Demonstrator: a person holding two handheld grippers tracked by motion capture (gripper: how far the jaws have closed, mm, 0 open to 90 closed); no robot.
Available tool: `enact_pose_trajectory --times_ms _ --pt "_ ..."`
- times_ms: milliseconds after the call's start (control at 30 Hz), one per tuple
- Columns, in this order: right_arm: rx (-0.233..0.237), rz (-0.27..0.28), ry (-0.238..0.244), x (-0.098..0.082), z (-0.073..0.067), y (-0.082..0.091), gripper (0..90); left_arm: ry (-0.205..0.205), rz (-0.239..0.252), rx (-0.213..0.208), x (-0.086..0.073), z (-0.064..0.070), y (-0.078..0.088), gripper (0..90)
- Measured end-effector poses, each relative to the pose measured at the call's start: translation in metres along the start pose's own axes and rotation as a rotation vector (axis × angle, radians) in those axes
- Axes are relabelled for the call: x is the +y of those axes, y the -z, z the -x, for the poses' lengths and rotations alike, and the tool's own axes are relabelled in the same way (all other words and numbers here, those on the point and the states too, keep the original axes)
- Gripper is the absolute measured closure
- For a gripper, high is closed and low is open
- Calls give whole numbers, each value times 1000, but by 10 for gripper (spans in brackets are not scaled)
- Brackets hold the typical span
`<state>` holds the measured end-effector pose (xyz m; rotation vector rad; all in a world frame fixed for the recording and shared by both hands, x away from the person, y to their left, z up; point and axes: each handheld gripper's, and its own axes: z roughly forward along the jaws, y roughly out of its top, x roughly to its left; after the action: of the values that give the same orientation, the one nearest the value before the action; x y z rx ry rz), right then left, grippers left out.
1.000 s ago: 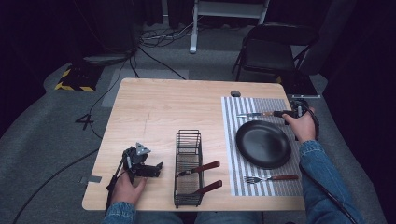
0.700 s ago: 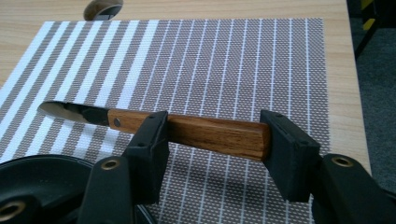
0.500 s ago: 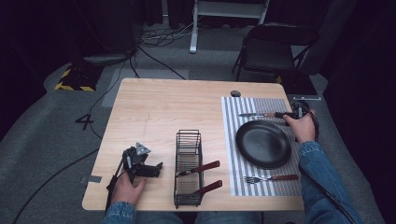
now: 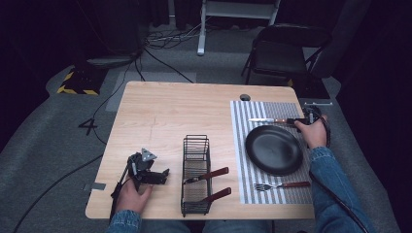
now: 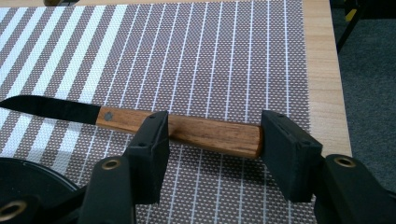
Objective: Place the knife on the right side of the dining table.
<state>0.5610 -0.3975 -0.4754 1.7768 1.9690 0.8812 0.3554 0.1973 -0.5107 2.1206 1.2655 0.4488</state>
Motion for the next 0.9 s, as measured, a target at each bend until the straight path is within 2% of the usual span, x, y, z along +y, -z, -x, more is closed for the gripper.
enact_pose_trajectory --times_ms 500,900 --pt "5 3 -14 -4 3 -7 439 -1 0 0 0 0 0 2" --pt "-12 22 7 -2 4 -11 439 0 0 0 0 0 0 2"
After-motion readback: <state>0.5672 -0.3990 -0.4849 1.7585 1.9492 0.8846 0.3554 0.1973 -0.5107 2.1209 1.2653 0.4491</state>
